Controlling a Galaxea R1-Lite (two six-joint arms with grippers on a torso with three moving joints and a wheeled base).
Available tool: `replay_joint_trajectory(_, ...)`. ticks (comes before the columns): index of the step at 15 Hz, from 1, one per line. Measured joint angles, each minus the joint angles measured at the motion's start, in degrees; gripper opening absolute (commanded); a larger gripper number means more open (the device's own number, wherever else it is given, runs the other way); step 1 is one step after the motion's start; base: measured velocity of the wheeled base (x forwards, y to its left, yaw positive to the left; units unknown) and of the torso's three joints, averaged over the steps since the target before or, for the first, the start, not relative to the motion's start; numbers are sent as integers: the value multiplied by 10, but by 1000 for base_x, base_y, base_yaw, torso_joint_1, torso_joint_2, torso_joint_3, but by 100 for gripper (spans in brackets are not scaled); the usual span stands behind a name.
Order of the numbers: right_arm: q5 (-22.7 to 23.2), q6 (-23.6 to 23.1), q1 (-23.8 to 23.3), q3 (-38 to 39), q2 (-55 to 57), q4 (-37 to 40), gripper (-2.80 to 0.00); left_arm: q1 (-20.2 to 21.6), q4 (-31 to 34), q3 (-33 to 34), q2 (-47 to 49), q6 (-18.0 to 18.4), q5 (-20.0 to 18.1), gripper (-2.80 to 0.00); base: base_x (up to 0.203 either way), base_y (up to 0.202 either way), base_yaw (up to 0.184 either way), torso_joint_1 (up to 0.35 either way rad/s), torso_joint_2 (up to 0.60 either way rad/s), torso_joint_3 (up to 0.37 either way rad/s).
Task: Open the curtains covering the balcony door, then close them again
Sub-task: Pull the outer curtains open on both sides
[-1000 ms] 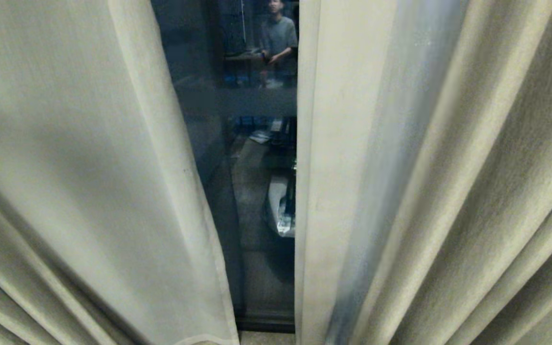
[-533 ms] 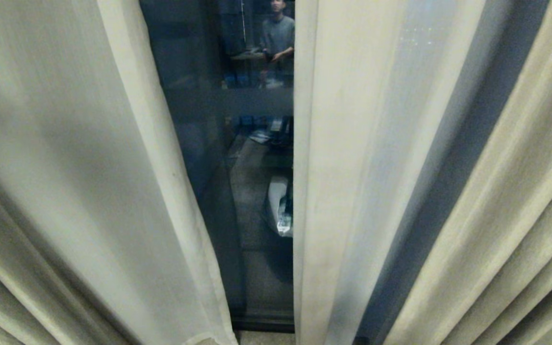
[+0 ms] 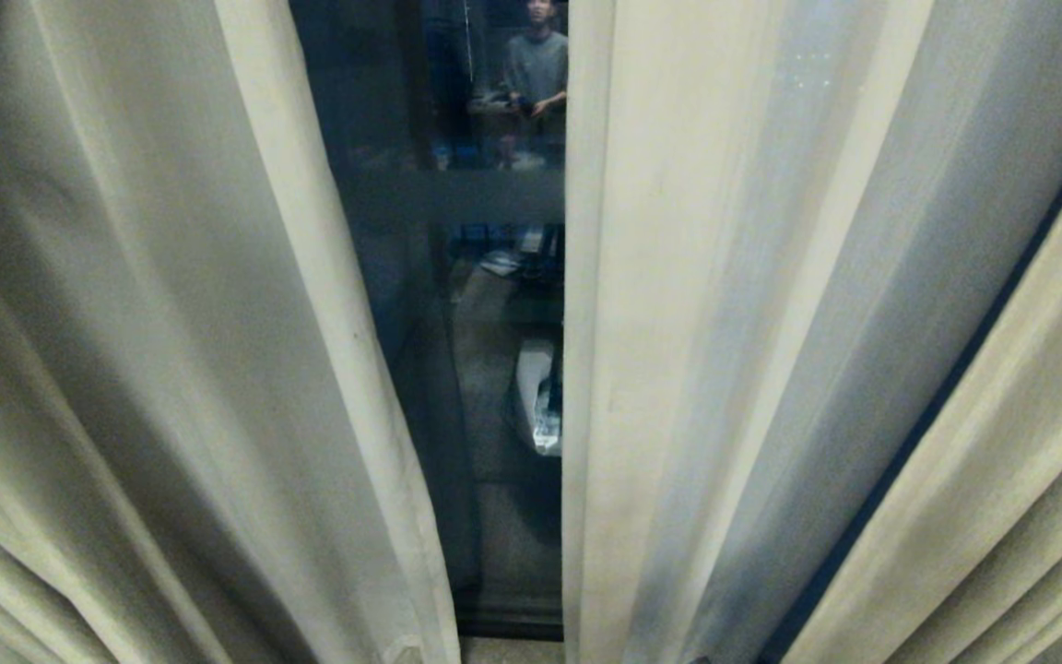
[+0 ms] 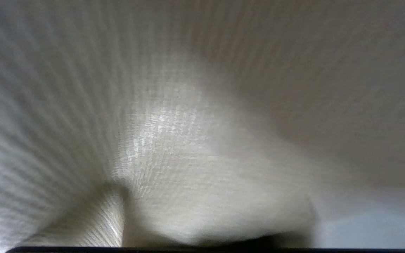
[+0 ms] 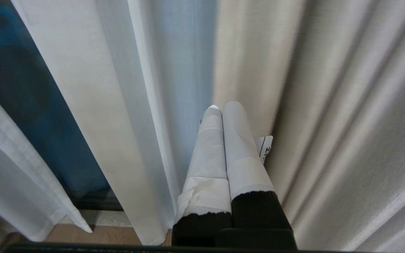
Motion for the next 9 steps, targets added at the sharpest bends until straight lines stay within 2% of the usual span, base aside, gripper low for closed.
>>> replay_joint_trajectory(9,0,0,0,0,0,0,-280,-100,18,164,-161,5,4,0,0,0,0,0,0,0)
